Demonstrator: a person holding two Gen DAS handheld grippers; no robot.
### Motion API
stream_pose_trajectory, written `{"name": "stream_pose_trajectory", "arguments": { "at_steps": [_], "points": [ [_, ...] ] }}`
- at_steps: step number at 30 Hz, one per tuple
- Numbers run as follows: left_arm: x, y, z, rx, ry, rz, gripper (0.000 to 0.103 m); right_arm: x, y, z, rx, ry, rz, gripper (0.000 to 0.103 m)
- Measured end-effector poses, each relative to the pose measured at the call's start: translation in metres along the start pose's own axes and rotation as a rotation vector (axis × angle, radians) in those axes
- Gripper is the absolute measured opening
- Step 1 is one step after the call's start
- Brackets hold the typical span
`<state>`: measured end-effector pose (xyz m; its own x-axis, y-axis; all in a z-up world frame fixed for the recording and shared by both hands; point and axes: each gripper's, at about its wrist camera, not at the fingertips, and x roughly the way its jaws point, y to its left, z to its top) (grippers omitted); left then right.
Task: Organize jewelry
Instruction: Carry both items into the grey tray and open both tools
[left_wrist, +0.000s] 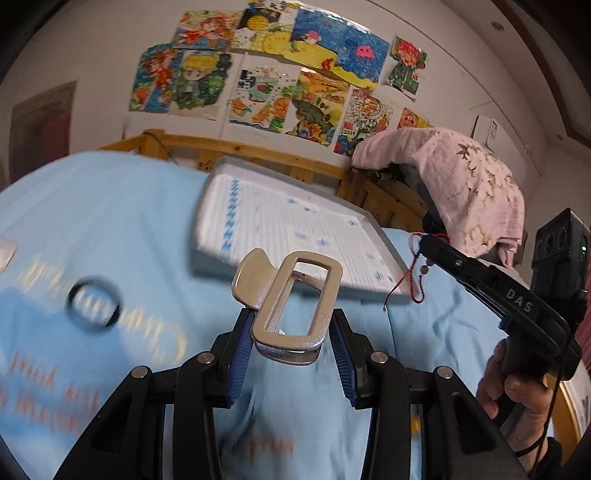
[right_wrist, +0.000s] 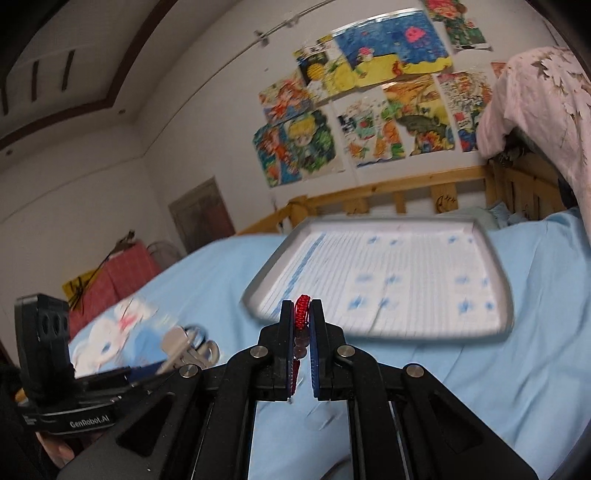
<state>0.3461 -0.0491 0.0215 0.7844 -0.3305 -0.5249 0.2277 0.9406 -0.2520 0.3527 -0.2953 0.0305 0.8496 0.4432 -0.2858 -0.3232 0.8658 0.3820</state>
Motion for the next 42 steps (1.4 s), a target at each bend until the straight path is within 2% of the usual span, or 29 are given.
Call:
{"name": "stream_pose_trajectory", "arguments": {
  "at_steps": [6,9,12,16,21,22,23,24,25,26,27,29,33,35,39,42],
  "points": [
    [0.071,-0.016,0.038,0.028,0.03,0.03,0.039,0.031,-0.056,0.016,0.026,-0.085,-0.075,0.007],
    [0.103,-0.024,0.043,0.069,0.06,0.072,0.039,0.058,-0.086,0.01,0.069,-0.054,-0.131,0.007],
    [0.121,-0.025,0.041,0.068,0.085,0.093,0.039,0.083,-0.099,0.003,0.087,0.001,-0.159,0.007],
    [0.132,-0.025,0.035,0.045,0.091,0.12,0.039,0.107,-0.104,-0.009,0.062,0.076,-0.197,0.007],
    [0.13,-0.027,0.034,0.038,0.078,0.132,0.04,0.102,-0.106,-0.013,0.079,0.074,-0.195,0.008],
    [0.129,-0.026,0.033,0.032,0.076,0.131,0.043,0.101,-0.108,-0.013,0.082,0.075,-0.197,0.008],
    [0.128,-0.025,0.033,0.028,0.075,0.135,0.053,0.1,-0.108,-0.015,0.082,0.076,-0.196,0.009],
    [0.124,-0.024,0.032,0.021,0.064,0.15,0.07,0.099,-0.11,-0.015,0.082,0.077,-0.195,0.013],
    [0.12,-0.024,0.032,0.013,0.046,0.166,0.079,0.097,-0.11,-0.014,0.081,0.077,-0.196,0.016],
    [0.117,-0.023,0.033,0.005,0.03,0.178,0.09,0.095,-0.11,-0.015,0.079,0.074,-0.2,0.028],
    [0.11,-0.022,0.031,-0.009,0.007,0.193,0.094,0.092,-0.109,-0.015,0.071,0.065,-0.21,0.042],
    [0.103,-0.018,0.031,-0.021,-0.002,0.2,0.094,0.084,-0.107,-0.016,0.057,0.05,-0.233,0.058],
    [0.076,-0.014,0.029,-0.044,-0.027,0.272,0.101,0.061,-0.102,-0.014,0.02,0.024,-0.285,0.074],
    [0.057,-0.013,0.027,-0.045,-0.058,0.288,0.103,0.039,-0.093,-0.009,-0.002,-0.046,-0.293,0.079],
    [0.014,-0.012,0.019,-0.03,-0.1,0.259,0.103,-0.007,-0.067,-0.003,-0.015,-0.157,-0.269,0.101],
    [-0.021,-0.017,0.009,-0.015,-0.139,0.251,0.103,-0.044,-0.041,-0.013,-0.035,-0.211,-0.254,0.101]
  ]
}}
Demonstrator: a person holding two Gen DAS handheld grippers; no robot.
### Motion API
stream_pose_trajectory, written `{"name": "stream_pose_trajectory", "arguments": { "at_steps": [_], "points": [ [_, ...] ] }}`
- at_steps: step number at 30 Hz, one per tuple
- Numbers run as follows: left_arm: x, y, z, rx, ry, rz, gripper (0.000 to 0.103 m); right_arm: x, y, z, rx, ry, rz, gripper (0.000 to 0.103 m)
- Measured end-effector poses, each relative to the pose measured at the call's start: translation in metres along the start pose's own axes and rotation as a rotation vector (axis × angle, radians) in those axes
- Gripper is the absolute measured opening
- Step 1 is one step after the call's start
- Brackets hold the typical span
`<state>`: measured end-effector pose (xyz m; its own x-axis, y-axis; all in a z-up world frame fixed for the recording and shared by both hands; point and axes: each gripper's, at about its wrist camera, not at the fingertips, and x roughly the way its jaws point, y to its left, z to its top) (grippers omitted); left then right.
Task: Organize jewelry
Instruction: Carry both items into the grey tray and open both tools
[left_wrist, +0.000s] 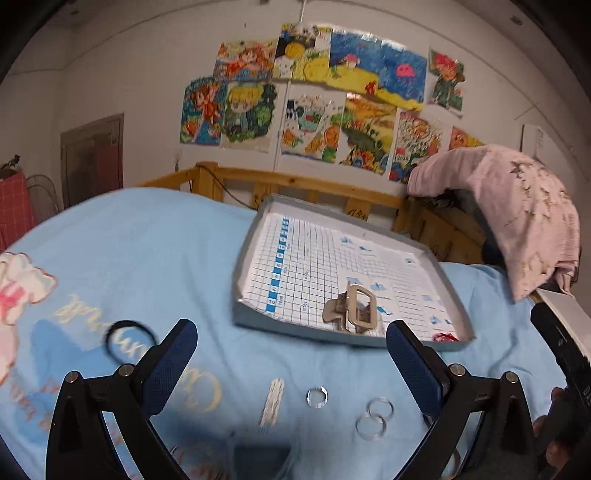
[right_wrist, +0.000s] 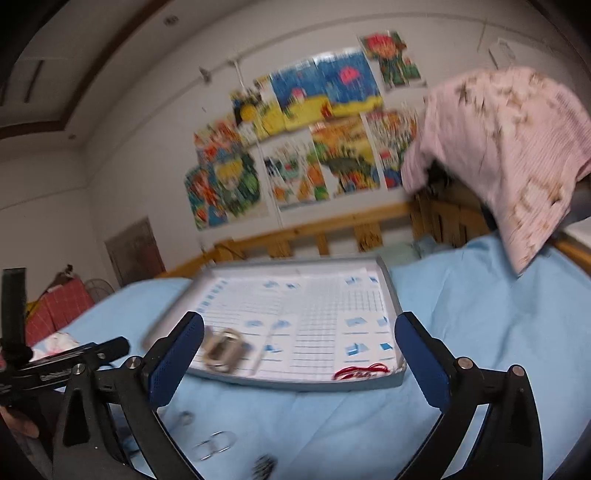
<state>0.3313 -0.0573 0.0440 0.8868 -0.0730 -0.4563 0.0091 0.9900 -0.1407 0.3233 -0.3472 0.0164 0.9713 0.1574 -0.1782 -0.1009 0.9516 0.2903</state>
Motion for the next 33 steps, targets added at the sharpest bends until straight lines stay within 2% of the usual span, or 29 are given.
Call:
{"name": "stream_pose_trajectory", "arguments": {
  "at_steps": [5,9,18,22,26,29,31,33],
  "points": [
    [-0.056,0.009,-0.017,-0.008,-0.064,-0.039,0.103,-0.05,0.024,-0.004,-0.031,0.018,-0.017,0.102],
    [-0.099,0.02,-0.034,-0.026,-0.094,-0.078,0.103,-0.103,0.04,-0.019,-0.056,-0.017,-0.033,0.101],
    [-0.171,0.04,-0.081,-0.003,-0.111,-0.113,0.103,-0.198,0.082,-0.052,-0.186,-0.075,-0.078,0.101],
    [-0.188,0.054,-0.103,-0.021,-0.105,-0.11,0.103,-0.221,0.097,-0.061,-0.188,-0.063,-0.071,0.101],
    [-0.202,0.073,-0.121,-0.076,-0.111,-0.139,0.103,-0.232,0.097,-0.075,-0.113,-0.011,-0.034,0.101],
    [-0.206,0.08,-0.126,-0.095,-0.106,-0.136,0.103,-0.235,0.096,-0.089,-0.115,0.025,-0.054,0.101],
    [-0.206,0.08,-0.13,-0.081,-0.096,-0.119,0.103,-0.233,0.097,-0.097,-0.131,0.052,-0.08,0.101],
    [-0.2,0.077,-0.137,-0.039,-0.051,-0.108,0.103,-0.23,0.098,-0.101,-0.139,0.077,-0.08,0.101]
  ]
}}
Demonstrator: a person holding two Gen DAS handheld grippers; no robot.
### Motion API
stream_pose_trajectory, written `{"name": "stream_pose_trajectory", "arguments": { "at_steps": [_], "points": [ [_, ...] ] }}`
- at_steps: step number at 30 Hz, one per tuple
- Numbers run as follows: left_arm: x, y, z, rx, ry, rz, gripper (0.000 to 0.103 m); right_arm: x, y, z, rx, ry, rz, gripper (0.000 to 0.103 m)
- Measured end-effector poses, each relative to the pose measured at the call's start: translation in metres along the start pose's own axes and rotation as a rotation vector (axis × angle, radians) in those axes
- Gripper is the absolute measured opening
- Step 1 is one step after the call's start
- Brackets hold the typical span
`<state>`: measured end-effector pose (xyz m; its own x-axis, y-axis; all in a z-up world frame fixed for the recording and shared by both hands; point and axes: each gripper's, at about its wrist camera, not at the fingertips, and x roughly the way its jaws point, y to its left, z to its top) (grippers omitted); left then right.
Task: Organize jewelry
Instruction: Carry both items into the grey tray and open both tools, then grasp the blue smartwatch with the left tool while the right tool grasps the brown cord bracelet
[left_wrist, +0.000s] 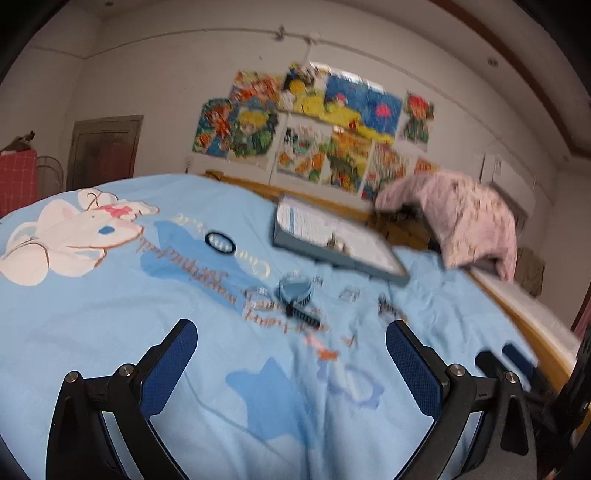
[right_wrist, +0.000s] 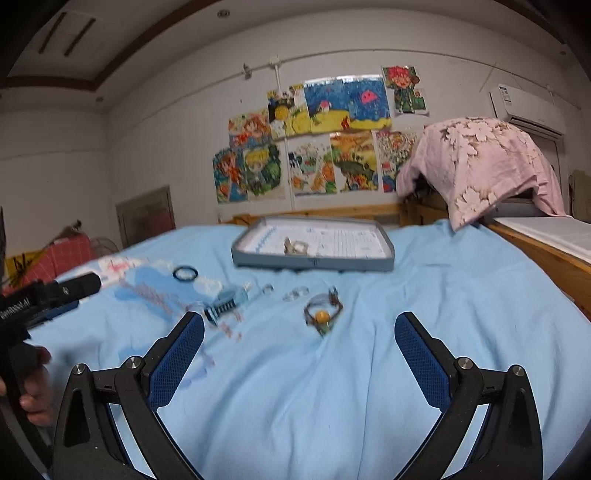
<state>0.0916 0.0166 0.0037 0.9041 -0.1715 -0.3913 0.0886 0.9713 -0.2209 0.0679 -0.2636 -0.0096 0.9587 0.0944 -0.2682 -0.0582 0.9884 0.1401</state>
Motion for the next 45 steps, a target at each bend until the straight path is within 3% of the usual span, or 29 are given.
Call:
{"name": "stream_pose_trajectory", "arguments": {
  "at_steps": [5,10,20,25,29,34,40,42,45],
  "points": [
    [0.014,-0.001,-0.013,0.045,0.078,0.022,0.103,0.007,0.01,-0.001,-0.061,0.021,-0.026,0.101],
    [0.018,0.004,-0.016,0.037,0.102,0.005,0.103,0.013,0.011,0.0,-0.099,0.069,-0.126,0.101],
    [0.055,0.023,0.002,-0.069,0.187,-0.044,0.103,0.048,-0.008,0.014,-0.035,0.165,-0.072,0.101],
    [0.09,0.015,0.02,-0.034,0.179,-0.04,0.101,0.083,-0.02,0.02,-0.041,0.175,-0.042,0.101],
    [0.127,0.001,0.028,0.068,0.207,-0.036,0.09,0.11,-0.036,0.025,-0.026,0.171,-0.058,0.101],
    [0.163,-0.007,0.033,0.098,0.26,-0.076,0.078,0.139,-0.04,0.024,-0.014,0.185,-0.015,0.1],
    [0.201,-0.016,0.034,0.154,0.311,-0.066,0.066,0.167,-0.025,0.018,-0.062,0.236,0.086,0.082],
    [0.211,-0.015,0.034,0.153,0.325,-0.064,0.064,0.177,-0.021,0.012,-0.074,0.275,0.104,0.068],
    [0.222,-0.011,0.037,0.125,0.335,-0.081,0.063,0.184,-0.018,0.005,-0.067,0.304,0.121,0.065]
  ]
}}
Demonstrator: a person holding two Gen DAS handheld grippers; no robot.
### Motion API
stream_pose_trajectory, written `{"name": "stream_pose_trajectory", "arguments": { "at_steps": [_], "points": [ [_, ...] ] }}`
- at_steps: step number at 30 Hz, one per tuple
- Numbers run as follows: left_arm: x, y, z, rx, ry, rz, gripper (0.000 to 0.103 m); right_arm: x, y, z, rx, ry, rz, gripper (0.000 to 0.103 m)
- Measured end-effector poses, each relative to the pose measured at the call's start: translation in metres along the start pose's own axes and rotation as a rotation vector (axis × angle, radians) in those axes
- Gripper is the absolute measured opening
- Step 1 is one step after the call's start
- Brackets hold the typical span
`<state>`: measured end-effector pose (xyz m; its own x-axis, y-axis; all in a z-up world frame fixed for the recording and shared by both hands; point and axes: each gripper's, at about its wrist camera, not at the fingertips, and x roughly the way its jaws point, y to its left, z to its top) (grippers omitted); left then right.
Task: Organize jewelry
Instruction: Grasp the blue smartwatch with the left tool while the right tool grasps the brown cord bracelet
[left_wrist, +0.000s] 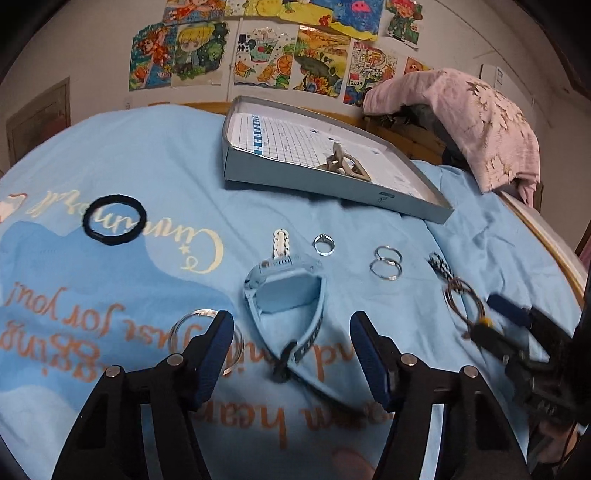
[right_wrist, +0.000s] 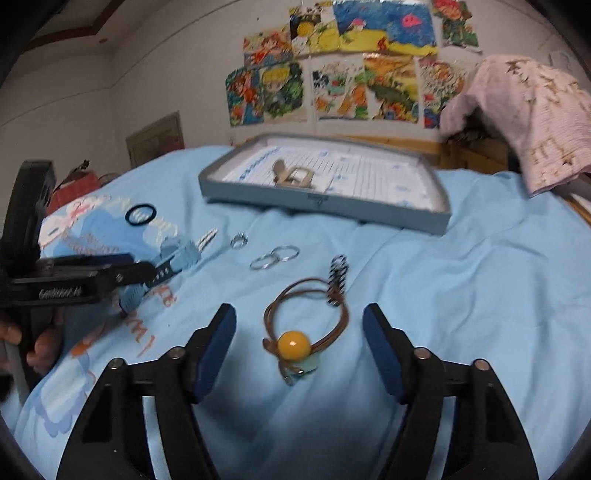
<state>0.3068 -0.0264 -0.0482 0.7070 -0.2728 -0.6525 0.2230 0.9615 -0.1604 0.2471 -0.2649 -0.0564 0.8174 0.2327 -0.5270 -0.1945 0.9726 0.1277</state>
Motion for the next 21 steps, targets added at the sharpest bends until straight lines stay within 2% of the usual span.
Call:
{"name": "stream_pose_trajectory", "arguments": {
  "at_steps": [2,5,9,11,18,21],
  "points": [
    [0.004,0.004,0.003,-0.022,0.003,-0.014,0.063,0.004,-0.002,-0.003,0.034,0.017,0.019,0.065],
    [0.012,0.007,0.003,-0.038,0.021,-0.036,0.052,0.009,-0.005,-0.007,0.062,0.04,0.029,0.064],
    [0.019,0.005,-0.005,-0.022,0.03,-0.028,0.045,0.013,-0.009,-0.01,0.081,0.054,0.031,0.057],
    [0.02,0.005,-0.01,-0.02,0.031,-0.021,0.041,0.013,-0.009,-0.012,0.089,0.057,0.032,0.056],
    [0.017,0.007,-0.02,-0.02,0.01,-0.031,0.033,0.011,-0.01,-0.011,0.093,0.054,-0.016,0.04],
    [0.016,0.009,-0.021,-0.027,0.005,-0.034,0.029,0.011,-0.011,-0.011,0.089,0.052,-0.021,0.04]
  ]
}}
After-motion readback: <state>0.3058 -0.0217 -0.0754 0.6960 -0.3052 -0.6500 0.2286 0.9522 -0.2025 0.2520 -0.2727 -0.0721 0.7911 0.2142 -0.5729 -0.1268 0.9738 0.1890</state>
